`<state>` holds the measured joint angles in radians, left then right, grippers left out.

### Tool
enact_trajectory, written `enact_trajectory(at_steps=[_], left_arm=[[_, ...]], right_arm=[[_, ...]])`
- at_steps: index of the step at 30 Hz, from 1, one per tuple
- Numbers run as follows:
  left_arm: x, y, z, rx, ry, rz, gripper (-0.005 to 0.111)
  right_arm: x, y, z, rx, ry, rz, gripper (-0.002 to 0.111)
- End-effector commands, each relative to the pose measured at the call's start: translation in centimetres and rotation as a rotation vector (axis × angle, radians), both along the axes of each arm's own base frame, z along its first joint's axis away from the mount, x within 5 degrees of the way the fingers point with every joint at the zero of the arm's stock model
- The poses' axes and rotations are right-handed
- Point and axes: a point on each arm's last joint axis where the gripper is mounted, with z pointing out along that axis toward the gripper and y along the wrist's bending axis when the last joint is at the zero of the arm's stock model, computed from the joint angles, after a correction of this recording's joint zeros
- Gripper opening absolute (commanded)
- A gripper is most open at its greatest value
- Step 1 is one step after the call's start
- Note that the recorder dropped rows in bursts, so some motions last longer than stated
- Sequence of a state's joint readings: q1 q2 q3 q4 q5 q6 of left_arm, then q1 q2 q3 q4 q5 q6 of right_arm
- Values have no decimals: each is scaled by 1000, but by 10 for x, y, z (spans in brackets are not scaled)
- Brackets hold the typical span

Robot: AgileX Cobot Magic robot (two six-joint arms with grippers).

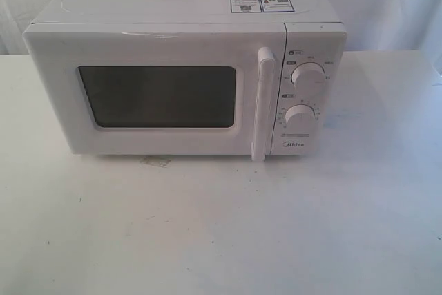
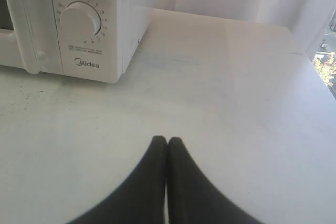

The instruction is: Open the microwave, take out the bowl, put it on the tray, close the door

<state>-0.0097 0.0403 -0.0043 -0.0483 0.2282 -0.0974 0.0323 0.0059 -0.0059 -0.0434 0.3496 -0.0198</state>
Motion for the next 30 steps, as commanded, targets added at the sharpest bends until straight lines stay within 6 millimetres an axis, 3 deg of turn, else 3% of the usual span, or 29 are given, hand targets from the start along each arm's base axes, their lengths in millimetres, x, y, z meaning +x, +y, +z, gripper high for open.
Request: enact_trajectory(at_steps=[1,20,30], left_arm=[[0,0,-1,-6,3,0,0],[0,0,-1,-6,3,0,0],[0,0,-1,-6,3,0,0]], right_arm=[[0,0,-2,-1,0,-1,0],[0,0,-2,-10,-2,1,0],[2,2,33,-3,-384,17,0]])
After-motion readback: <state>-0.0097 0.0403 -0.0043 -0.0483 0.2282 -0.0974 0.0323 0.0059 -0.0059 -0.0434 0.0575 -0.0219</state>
